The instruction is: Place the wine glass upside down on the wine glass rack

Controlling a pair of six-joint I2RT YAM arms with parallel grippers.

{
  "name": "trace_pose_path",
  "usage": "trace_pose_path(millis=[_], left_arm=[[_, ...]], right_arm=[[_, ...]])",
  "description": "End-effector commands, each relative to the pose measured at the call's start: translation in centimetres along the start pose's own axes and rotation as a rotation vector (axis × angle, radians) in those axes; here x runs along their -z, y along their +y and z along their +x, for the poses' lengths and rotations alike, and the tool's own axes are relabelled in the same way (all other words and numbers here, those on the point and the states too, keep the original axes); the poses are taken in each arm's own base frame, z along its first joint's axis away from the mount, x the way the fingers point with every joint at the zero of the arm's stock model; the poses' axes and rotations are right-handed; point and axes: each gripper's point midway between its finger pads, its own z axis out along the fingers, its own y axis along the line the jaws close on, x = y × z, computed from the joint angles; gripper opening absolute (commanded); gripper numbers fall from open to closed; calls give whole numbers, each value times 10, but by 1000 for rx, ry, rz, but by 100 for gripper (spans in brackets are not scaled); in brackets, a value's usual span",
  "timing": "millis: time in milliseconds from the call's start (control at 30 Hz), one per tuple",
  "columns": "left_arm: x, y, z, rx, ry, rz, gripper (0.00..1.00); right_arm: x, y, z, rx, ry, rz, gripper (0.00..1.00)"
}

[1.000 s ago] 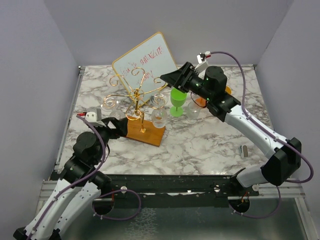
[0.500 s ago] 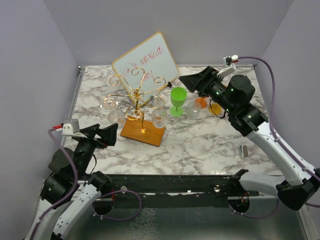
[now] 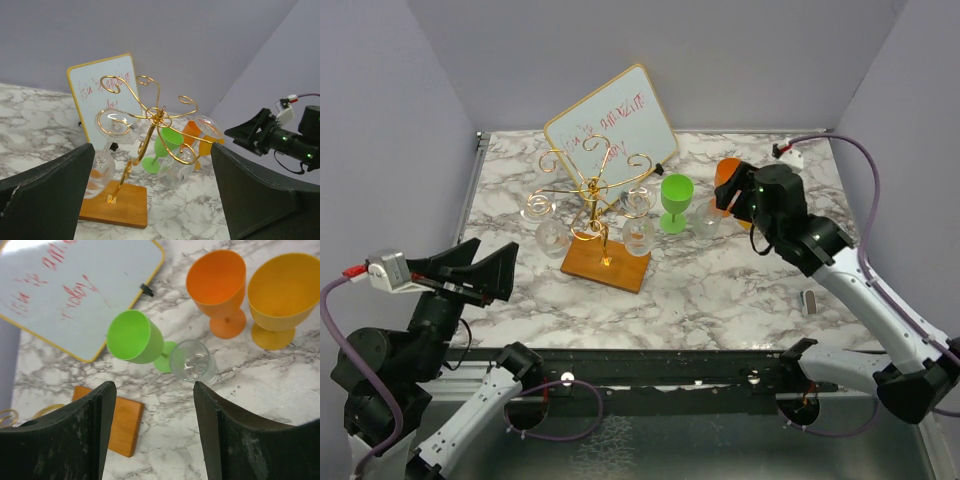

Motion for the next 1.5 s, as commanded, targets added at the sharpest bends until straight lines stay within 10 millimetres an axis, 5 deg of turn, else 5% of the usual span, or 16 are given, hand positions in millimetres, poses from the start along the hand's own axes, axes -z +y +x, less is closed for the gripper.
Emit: trace_pose_path(millis=[0,300,600,833,1067,1233,1467], left_arm=[[-19,-11,2,-103,73,24,99],[-61,-38,-2,-126,97,93,99],[-92,-71,37,-119,245,253,99],[-100,-75,41,-118,247,270,99],[-103,-84,53,-86,302,311,99],[-108,-82,51,-80,291,289,99],[-106,-103,40,-57,261,392,99]], right_arm=[[-30,-41,36,48,73,231,67],[-100,-74,73,-10,214,326,63],[-118,-90,103,26,313,334,53],[-136,-88,123,87,386,300,47],[-142,-96,131,115,403,328,28],[-137,-94,123,132,388,320,3],[-105,-68,82,102,295,197,1]])
